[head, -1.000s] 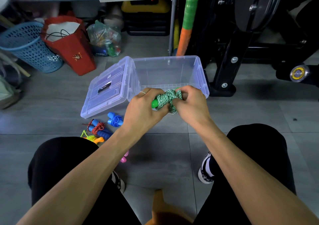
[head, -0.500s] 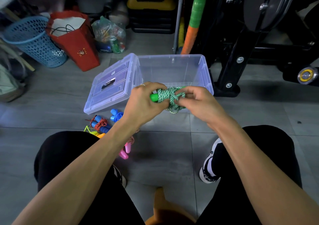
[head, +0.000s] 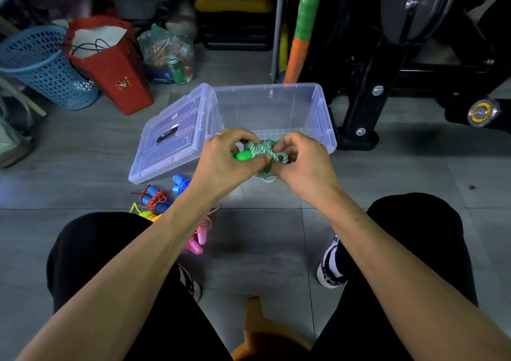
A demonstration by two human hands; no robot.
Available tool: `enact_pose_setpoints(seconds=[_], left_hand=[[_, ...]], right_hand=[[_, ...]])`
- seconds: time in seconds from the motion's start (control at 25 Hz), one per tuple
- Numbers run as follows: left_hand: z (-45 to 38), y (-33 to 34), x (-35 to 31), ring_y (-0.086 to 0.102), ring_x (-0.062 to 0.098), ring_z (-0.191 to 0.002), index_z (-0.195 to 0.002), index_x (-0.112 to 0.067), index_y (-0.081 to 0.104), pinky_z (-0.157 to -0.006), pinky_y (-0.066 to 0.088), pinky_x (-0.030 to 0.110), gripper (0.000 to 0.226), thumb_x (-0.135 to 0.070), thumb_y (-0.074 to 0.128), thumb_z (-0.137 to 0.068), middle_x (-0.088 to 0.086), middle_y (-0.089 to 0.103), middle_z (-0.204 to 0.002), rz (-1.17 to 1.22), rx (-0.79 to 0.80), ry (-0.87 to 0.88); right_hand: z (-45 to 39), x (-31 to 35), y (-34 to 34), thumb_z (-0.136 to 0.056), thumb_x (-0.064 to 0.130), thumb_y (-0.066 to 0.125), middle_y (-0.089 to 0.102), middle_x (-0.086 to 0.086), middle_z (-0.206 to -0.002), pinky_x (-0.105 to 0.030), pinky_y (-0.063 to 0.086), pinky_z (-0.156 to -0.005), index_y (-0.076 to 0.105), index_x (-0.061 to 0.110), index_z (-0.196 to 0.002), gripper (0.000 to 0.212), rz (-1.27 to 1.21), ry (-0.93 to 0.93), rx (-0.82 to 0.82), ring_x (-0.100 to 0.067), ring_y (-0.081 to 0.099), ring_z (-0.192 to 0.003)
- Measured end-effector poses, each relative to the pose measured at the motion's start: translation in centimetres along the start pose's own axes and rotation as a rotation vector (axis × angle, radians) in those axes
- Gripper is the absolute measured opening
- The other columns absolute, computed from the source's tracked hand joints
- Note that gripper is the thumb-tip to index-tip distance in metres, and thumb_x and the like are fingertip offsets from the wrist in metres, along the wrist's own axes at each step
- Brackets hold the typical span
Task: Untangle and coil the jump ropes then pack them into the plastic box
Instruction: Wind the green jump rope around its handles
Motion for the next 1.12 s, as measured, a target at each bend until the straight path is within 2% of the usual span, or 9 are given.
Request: enact_pose_setpoints(seconds=[0.08,0.2,0.32,0.48,0.56,0.64,0.88,0.96,1.12], left_hand=[[-0.2,-0.2,0.3,0.054,0.003,-0.074,-0.089,-0.022,0.070,-0.063,0.038,0.007,0.021,-0.029,0.081,-0.073,-0.010,0.066,-0.090,0.022,0.022,-0.037],[-0.7,-0.4,1.1,0.060,-0.002,-0.083,-0.095,-0.030,0.072,-0.081,0.047,0.015,0.028,-0.034,0.082,-0.070,-0.015,0.069,-0.092,0.062,0.149,-0.096],[-0.5,-0.5,1.1,0.063,0.008,-0.067,-0.095,-0.036,0.072,-0.072,0.057,0.031,0.039,-0.045,0.078,-0.058,-0.014,0.067,-0.070,0.098,0.214,-0.184],[-0.2,-1.0,0.9,0.051,-0.005,-0.051,-0.090,-0.026,0.074,-0.056,0.040,0.011,0.026,-0.021,0.081,-0.065,-0.022,0.058,-0.053,0.109,0.109,-0.172],[-0.1,-1.2,1.0,0.055,-0.003,-0.057,-0.090,-0.025,0.075,-0.059,0.045,0.015,0.027,-0.017,0.080,-0.064,-0.017,0.065,-0.063,0.136,0.058,-0.186],[0.0,-1.3,1.0,0.061,0.002,-0.065,-0.090,-0.025,0.076,-0.064,0.050,0.020,0.029,-0.016,0.079,-0.063,-0.010,0.071,-0.073,0.158,0.034,-0.189],[0.2,-0.9,0.5,0.058,0.010,-0.058,-0.088,-0.022,0.074,-0.062,0.054,0.033,0.016,-0.026,0.080,-0.074,-0.004,0.067,-0.065,0.229,0.077,-0.162],[0.1,-0.7,0.6,0.058,0.012,-0.059,-0.088,-0.021,0.073,-0.064,0.056,0.040,0.016,-0.026,0.080,-0.075,0.003,0.067,-0.067,0.236,0.080,-0.171],[-0.2,-0.7,0.7,0.054,0.011,-0.052,-0.088,-0.016,0.073,-0.058,0.053,0.034,0.015,-0.014,0.078,-0.073,0.002,0.062,-0.058,0.234,0.077,-0.183]], right_hand=[[-0.1,-0.2,0.4,-0.074,0.006,0.073,0.065,0.003,-0.072,-0.022,0.043,-0.054,0.058,0.025,-0.081,0.025,-0.099,0.061,0.048,-0.010,0.054,-0.059],[-0.2,-0.3,0.6,-0.076,0.003,0.070,0.066,0.002,-0.076,-0.024,0.045,-0.056,0.058,0.026,-0.081,0.027,-0.171,0.082,0.055,-0.011,0.056,-0.062],[-0.6,-0.2,0.4,-0.079,0.004,0.070,0.067,0.003,-0.080,-0.021,0.045,-0.057,0.060,0.024,-0.084,0.024,-0.232,0.102,0.031,-0.008,0.056,-0.061],[-0.4,0.1,0.4,-0.079,0.009,0.073,0.069,0.004,-0.082,-0.024,0.049,-0.062,0.060,0.022,-0.095,0.024,-0.112,-0.033,0.066,-0.012,0.060,-0.066],[0.1,0.5,0.7,-0.077,0.011,0.074,0.069,0.006,-0.091,-0.012,0.043,-0.061,0.059,0.020,-0.105,0.033,0.075,-0.166,0.074,-0.005,0.058,-0.067],[0.4,0.8,0.9,-0.076,0.011,0.074,0.069,0.005,-0.094,-0.009,0.039,-0.060,0.058,0.020,-0.109,0.038,0.169,-0.211,0.042,-0.006,0.056,-0.068],[0.2,0.9,-0.2,-0.070,-0.003,0.066,0.067,0.006,-0.075,-0.017,0.041,-0.053,0.065,0.014,-0.100,0.034,-0.197,-0.042,-0.046,-0.002,0.048,-0.054],[0.1,0.9,-0.3,-0.074,-0.008,0.063,0.068,0.001,-0.078,-0.020,0.045,-0.056,0.064,0.012,-0.104,0.036,-0.310,0.012,0.029,-0.007,0.051,-0.060],[-0.2,0.8,0.2,-0.079,-0.009,0.059,0.071,-0.007,-0.090,-0.034,0.052,-0.075,0.060,0.013,-0.113,0.041,-0.378,0.045,0.243,-0.014,0.061,-0.077]])
Point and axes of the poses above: each hand's wrist, its own z-axis away from the middle knuckle, its own y-axis out of the palm, x = y × z, the point moved 3 cm from there along -z, towards the middle knuckle
